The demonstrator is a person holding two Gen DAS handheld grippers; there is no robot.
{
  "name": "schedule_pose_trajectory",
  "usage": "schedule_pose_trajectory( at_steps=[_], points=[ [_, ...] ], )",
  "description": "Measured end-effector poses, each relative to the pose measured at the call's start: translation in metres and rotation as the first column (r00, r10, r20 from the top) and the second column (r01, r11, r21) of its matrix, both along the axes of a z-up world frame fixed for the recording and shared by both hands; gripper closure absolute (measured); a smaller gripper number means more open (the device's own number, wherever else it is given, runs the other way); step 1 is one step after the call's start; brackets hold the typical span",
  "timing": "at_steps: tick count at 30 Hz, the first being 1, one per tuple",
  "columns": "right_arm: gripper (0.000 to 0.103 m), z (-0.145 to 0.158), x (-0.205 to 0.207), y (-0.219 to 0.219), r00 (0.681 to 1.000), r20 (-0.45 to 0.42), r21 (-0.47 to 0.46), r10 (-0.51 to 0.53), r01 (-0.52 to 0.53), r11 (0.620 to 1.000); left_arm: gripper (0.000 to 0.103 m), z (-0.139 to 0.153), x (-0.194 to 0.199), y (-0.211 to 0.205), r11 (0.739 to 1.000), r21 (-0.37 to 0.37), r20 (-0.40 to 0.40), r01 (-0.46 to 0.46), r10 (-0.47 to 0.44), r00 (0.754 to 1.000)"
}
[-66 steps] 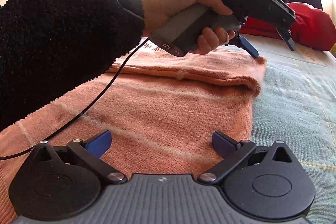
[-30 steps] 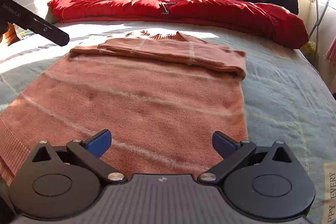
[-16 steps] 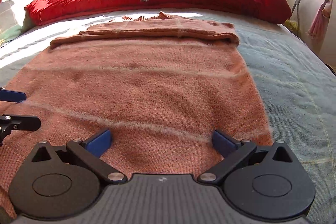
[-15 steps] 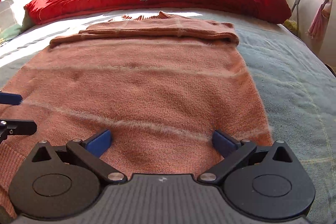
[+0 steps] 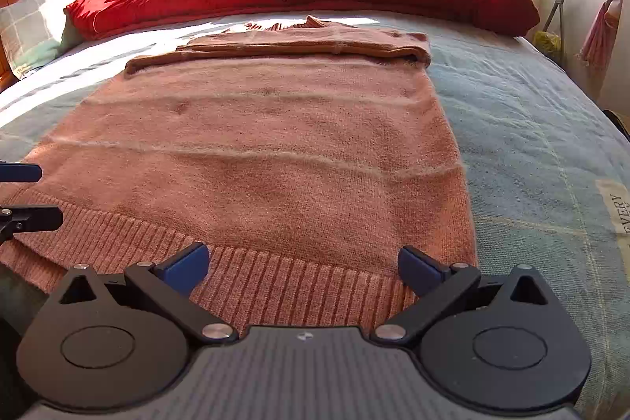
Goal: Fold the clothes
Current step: 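Move both open grippers back toward the sweater hem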
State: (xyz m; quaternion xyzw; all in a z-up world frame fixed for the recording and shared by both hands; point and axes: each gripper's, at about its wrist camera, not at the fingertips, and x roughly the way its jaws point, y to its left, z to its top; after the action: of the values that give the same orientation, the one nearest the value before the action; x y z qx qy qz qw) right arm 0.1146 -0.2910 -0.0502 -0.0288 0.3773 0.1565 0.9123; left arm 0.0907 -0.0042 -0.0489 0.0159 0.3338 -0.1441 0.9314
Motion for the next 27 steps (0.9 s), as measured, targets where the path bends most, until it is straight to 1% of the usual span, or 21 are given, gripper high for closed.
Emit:
schedule_pose_trajectory(
  at_steps=[3,7,10,13,14,16,19,22,24,25,27],
  points=[
    [0.0,0.025,0.024,0.006,0.998,0.029,0.002,0.061,-0.061,0.998,0.003,0.0,0.007,0.003,1.0,-0.003,0.002,-0.01,0.01,1.0],
    [0.0,0.065,0.085,0.016,0.988,0.106,-0.007,0.116,-0.116,0.993,0.003,-0.006,0.015,0.007,1.0,0.014,-0.005,-0.027,0.027,1.0],
    [0.0,0.089,0.151,0.022,0.978,0.165,0.009,0.124,-0.127,0.992,0.003,-0.01,0.02,0.012,1.0,0.011,-0.009,-0.028,0.028,1.0],
    [0.0,0.095,0.224,0.029,0.984,0.147,0.067,0.102,-0.113,0.991,0.003,-0.015,0.026,0.016,1.0,-0.005,-0.025,-0.025,0.025,0.999],
    [0.0,0.094,0.244,0.032,0.986,0.136,0.086,0.092,-0.104,0.991,0.003,-0.017,0.028,0.016,1.0,-0.003,-0.028,-0.024,0.024,0.999],
    [0.0,0.082,0.287,0.038,0.993,0.109,0.129,0.053,-0.067,0.989,0.003,-0.02,0.031,0.016,1.0,0.008,-0.028,-0.018,0.018,0.999],
    [0.0,0.053,0.328,0.044,0.999,0.044,0.187,0.02,-0.028,0.982,0.002,-0.023,0.033,0.017,1.0,0.011,-0.021,-0.009,0.009,1.0],
    [0.0,0.021,0.352,0.048,1.0,-0.015,0.217,0.0,0.003,0.976,0.001,-0.024,0.034,0.017,1.0,0.006,-0.017,-0.001,0.001,1.0],
    [0.0,0.002,0.359,0.05,0.998,-0.059,0.219,-0.021,0.033,0.975,0.001,-0.025,0.035,0.017,1.0,0.008,-0.016,0.003,-0.003,1.0],
    [0.0,-0.002,0.358,0.052,0.998,-0.058,0.203,-0.019,0.031,0.979,0.001,-0.025,0.035,0.017,1.0,0.008,-0.016,0.004,-0.004,1.0],
    [0.0,-0.002,0.352,0.059,1.0,-0.027,0.15,-0.001,0.005,0.989,0.001,-0.024,0.034,0.017,1.0,0.005,-0.015,0.003,-0.003,1.0]
  ],
)
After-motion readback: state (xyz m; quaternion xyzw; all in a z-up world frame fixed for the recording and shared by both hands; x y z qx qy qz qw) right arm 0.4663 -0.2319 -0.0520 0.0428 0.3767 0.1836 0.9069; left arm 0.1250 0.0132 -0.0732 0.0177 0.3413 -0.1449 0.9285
